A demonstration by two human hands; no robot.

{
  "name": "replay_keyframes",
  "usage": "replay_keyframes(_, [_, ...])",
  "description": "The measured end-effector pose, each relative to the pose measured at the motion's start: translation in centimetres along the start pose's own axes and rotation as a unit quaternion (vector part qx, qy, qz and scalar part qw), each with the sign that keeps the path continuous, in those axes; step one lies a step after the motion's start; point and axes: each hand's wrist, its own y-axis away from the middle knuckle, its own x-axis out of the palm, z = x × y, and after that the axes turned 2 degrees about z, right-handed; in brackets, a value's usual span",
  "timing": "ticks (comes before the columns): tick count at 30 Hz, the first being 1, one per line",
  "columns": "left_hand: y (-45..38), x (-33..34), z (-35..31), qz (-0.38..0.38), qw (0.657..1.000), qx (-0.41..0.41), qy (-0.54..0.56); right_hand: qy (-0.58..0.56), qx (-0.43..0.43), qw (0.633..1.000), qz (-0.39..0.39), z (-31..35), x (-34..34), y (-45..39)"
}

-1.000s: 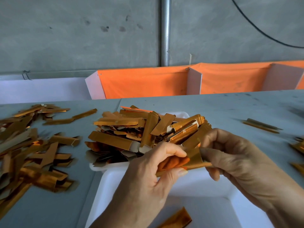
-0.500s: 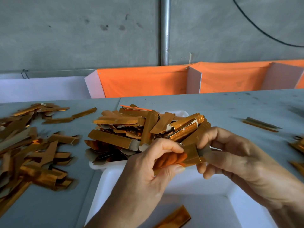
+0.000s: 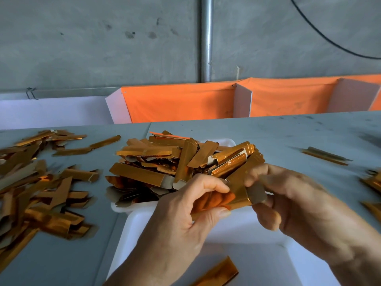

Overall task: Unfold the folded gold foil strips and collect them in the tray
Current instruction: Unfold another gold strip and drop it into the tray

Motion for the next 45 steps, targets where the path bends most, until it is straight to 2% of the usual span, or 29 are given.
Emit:
replay_keyframes(4, [0.01,-0.11,-0.08,-0.007,1.000,0.006,-0.011,-0.084,0.022,0.995,0.044,0.11,-0.49,-0.07])
replay_keyframes(10, [0.02,-0.10,-0.12,-0.011,0.999,0.003,-0.037,-0.100,0.047,0.994,-0.005,-0.07,-0.03,-0.27])
replay_keyframes(20, [0.16,-0.03,-0.07,-0.004,0.997,0.005,-0.073,-0.056,0.089,0.994,-0.023,0.07,0.15,-0.32])
replay_keyframes(25, [0.14,0.04,-0.08,0.009,0.997,-0.003,-0.082,0.013,0.111,0.993,-0.026,0.31,0.19,-0.25])
replay_keyframes(37, [0.24,-0.13,-0.10,0.007,0.999,-0.010,-0.046,0.020,0.084,0.995,-0.042,0.20,-0.02,-0.28])
replay_keyframes(41, [0.14,-0.14,-0.08,0.003,0.997,0.010,-0.082,0.016,0.070,0.997,-0.034,0.16,0.08,-0.38])
replay_keyframes(45, [0.04,-0.19,-0.06,0.014,0.992,0.036,-0.120,0.050,0.043,0.996,-0.057,0.16,0.40,-0.33])
